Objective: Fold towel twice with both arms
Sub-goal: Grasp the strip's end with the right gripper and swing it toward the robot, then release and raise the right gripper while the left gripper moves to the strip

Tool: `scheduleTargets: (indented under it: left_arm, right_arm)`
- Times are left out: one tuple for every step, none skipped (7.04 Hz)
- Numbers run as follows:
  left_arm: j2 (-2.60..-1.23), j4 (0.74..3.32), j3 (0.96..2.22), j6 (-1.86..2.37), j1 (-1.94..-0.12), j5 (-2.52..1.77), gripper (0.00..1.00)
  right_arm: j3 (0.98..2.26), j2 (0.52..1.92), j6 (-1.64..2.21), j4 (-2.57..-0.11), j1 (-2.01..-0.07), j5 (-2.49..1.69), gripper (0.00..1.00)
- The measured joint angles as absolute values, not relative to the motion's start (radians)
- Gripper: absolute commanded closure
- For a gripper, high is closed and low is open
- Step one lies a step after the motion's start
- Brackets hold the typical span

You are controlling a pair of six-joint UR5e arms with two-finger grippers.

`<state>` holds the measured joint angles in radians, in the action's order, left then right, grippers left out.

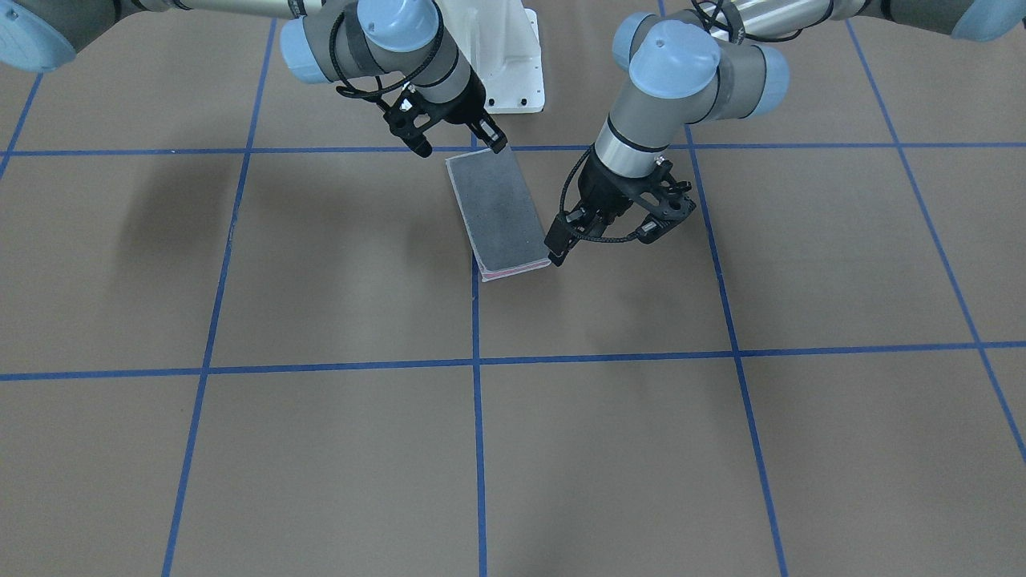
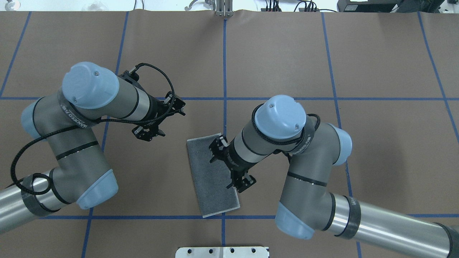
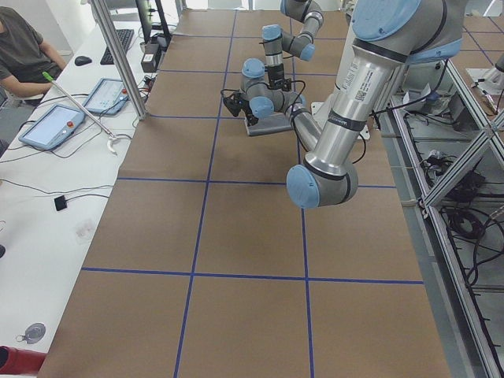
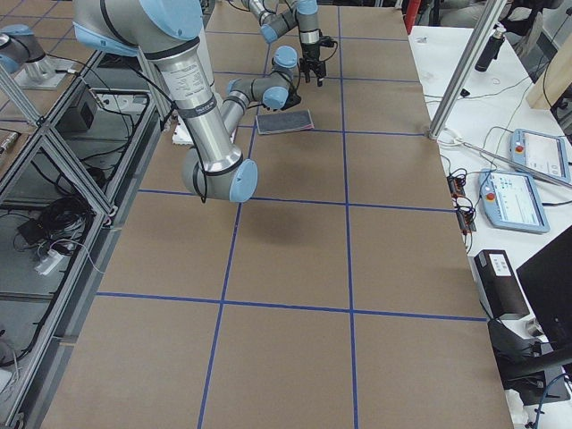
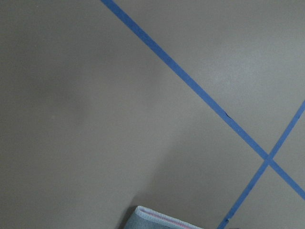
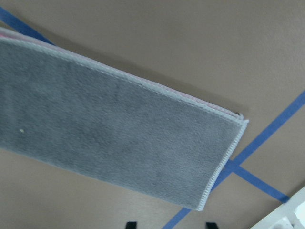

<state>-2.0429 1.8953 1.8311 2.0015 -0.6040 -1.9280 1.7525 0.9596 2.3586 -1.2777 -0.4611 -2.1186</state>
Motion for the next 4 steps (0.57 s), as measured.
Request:
scheduleTargets:
  left_arm:
    - [-2.0,1.984,1.847,2.08,-0.574,-1.916,0.17]
    - [-1.94,2.101,1.862,2.158,-0.531,-1.876,0.17]
    - [-1.894,2.161,1.883,2.209,-0.478,-1.813,0.17]
    - [-1.857,2.184,1.907,2.252,-0.413,-1.733,0.18]
  right_arm:
    - [1.753,0.973,2.308,-1.279,-0.517,-2.129,0.0]
    - [1.75,0.987,2.257,-1.281,-0.568,-2.133,0.0]
    - [1.747,0.998,2.217,-1.282,-0.599,-2.131,0.0]
    - [1.741,1.005,2.183,-1.282,-0.617,-2.125,0.0]
